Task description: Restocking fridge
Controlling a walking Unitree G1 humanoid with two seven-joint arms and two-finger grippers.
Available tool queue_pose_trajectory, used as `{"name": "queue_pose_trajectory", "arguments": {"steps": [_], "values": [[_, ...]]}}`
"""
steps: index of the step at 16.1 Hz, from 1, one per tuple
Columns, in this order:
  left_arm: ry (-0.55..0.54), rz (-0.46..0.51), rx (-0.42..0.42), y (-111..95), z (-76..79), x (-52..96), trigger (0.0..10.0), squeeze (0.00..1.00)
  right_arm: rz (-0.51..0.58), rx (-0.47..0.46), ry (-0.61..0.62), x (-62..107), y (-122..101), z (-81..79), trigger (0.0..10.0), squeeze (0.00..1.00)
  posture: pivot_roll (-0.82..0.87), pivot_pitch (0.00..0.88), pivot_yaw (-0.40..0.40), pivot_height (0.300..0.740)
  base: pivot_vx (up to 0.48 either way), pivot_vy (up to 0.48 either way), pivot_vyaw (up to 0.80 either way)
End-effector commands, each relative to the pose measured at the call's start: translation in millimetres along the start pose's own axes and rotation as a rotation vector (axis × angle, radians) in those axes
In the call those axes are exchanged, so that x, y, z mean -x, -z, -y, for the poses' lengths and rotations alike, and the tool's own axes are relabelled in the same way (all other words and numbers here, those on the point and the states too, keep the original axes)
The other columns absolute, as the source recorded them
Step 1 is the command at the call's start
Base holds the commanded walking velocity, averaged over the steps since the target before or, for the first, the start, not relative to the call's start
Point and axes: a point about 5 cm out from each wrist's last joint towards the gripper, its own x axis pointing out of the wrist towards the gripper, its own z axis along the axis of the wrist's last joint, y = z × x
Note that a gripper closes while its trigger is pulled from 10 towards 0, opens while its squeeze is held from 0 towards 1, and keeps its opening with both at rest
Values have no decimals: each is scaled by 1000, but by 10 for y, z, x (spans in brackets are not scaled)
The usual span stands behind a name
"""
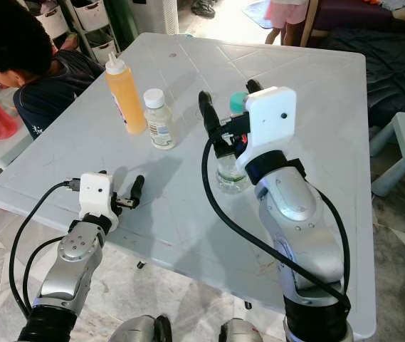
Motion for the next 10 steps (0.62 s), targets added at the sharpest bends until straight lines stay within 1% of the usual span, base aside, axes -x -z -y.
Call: {"name": "queue_pose_trajectory", "arguments": {"steps": [1,7,10], "values": [[3,-7,-16,15,-18,-2,10000,0,21,-2,-3,14,-62,-18,0,0,-101,101,109,740,0,0,0],[7,-9,-19,21,-11,1,10000,0,-4,-14,8,40,-23,-14,0,0,-100,106,111,740,0,0,0],[11,-12,-21,33,4,8,10000,0,-21,-19,30,37,1,23,0,0,-102,106,112,740,0,0,0]]}}
